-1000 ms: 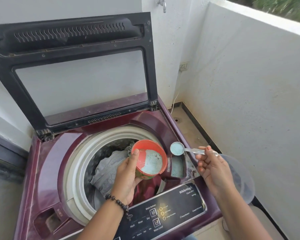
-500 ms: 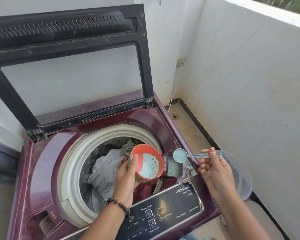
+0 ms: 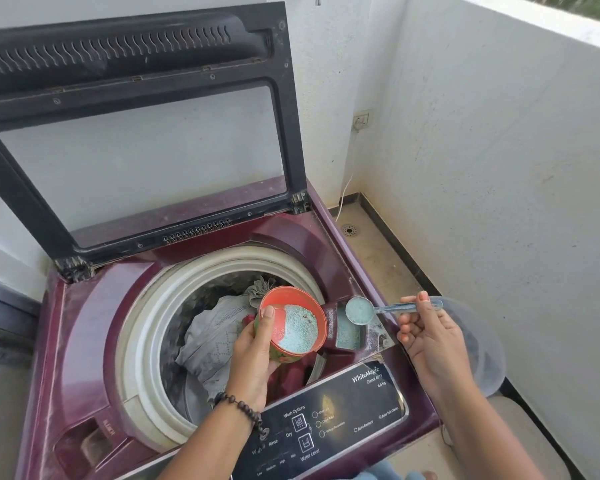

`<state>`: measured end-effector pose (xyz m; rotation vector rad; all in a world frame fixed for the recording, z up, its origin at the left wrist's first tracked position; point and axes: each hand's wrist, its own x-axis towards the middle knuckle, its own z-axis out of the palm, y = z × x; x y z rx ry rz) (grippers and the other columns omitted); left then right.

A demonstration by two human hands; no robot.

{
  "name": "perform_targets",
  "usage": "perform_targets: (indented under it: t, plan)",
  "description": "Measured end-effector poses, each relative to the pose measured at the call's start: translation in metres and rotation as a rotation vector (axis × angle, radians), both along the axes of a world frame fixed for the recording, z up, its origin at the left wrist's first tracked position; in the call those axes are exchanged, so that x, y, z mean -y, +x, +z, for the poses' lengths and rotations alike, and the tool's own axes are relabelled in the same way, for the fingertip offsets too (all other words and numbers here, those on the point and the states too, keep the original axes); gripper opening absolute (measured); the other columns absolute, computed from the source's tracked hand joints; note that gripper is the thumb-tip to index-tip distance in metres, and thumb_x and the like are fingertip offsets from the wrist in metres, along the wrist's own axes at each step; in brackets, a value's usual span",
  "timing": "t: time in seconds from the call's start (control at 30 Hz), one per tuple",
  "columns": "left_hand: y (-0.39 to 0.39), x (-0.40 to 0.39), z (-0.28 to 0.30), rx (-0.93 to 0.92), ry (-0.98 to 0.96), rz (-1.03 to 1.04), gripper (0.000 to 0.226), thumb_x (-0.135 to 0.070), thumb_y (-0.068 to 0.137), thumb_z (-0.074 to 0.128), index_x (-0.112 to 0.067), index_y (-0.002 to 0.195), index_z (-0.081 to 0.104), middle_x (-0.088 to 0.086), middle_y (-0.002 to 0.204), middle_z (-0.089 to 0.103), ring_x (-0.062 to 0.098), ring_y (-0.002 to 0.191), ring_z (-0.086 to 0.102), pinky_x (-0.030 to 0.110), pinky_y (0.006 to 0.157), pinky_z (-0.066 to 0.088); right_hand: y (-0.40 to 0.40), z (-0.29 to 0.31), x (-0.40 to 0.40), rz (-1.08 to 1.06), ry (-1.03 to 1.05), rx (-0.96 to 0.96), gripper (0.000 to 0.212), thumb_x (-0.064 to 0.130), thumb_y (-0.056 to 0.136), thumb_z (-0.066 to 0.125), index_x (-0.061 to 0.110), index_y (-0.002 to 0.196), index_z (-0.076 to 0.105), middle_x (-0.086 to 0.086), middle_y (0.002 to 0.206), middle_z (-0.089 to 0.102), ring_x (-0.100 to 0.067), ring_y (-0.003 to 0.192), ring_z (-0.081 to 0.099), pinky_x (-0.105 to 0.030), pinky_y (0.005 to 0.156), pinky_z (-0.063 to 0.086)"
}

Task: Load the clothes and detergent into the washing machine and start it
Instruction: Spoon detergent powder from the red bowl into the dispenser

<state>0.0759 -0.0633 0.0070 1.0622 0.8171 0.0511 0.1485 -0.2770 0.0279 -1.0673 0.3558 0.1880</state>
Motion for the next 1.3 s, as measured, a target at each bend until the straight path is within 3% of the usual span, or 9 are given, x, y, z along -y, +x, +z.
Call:
perform_targets:
  t: [0.23,0.53,0.73,0.87,1.03,1.3]
  plan:
    - [-0.001,-0.001,-0.003,-0.005,0.012,-0.018,0.062,-0.054,0.076,0.062,-0.013,0.123,0.06,0.006,0.117,0.067,0.019,0.108,0.064,0.03,0.075,0.057,-0.003,-0.006,0.001,-0.001,-0.061,0.049,0.027,0.022,0.099,0.049,0.001,0.091,0.064,-0.006,0.059,0.061,-0.009,0.046,0.053,-0.017,0.044,0.046]
    - [0.0,-0.001,-0.006,-0.007,0.013,-0.011,0.065,-0.055,0.074,0.062,-0.012,0.123,0.06,0.007,0.117,0.068,0.02,0.108,0.065,0.031,0.075,0.057,-0.019,-0.007,-0.005,0.114,-0.648,0.269,0.022,0.017,0.101,0.048,0.013,0.091,0.068,-0.005,0.059,0.064,-0.014,0.046,0.052,-0.025,0.045,0.047]
    - [-0.001,-0.001,-0.008,-0.01,0.02,-0.015,0.065,-0.056,0.073,0.063,-0.013,0.121,0.062,0.007,0.116,0.069,0.021,0.107,0.065,0.033,0.078,0.058,-0.021,0.004,-0.009,0.129,-0.775,0.323,0.025,0.016,0.101,0.049,0.018,0.083,0.066,-0.003,0.061,0.065,-0.014,0.047,0.052,-0.045,0.052,0.05]
    - [-0.001,-0.001,-0.007,-0.01,0.016,-0.016,0.065,-0.055,0.073,0.063,-0.013,0.121,0.061,0.007,0.116,0.069,0.019,0.106,0.065,0.033,0.078,0.057,-0.021,0.007,-0.011,0.106,-0.827,0.371,0.023,0.018,0.1,0.05,0.021,0.084,0.066,-0.002,0.064,0.066,-0.032,0.052,0.055,-0.053,0.052,0.049]
    - [-0.001,-0.001,-0.007,-0.016,0.021,-0.013,0.065,-0.056,0.072,0.063,-0.013,0.121,0.061,0.007,0.116,0.069,0.02,0.107,0.065,0.035,0.082,0.057,-0.019,0.009,-0.01,0.097,-0.899,0.411,0.024,0.02,0.099,0.051,0.024,0.08,0.065,-0.001,0.06,0.064,-0.035,0.052,0.055,-0.05,0.051,0.048]
    - [0.0,0.0,-0.003,-0.005,0.018,-0.028,0.064,-0.054,0.075,0.062,-0.013,0.124,0.059,0.007,0.117,0.068,0.02,0.106,0.065,0.027,0.068,0.058,-0.016,0.012,-0.01,0.1,-0.951,0.472,0.026,0.022,0.099,0.05,0.024,0.077,0.064,0.0,0.058,0.063,-0.026,0.049,0.055,-0.041,0.049,0.045]
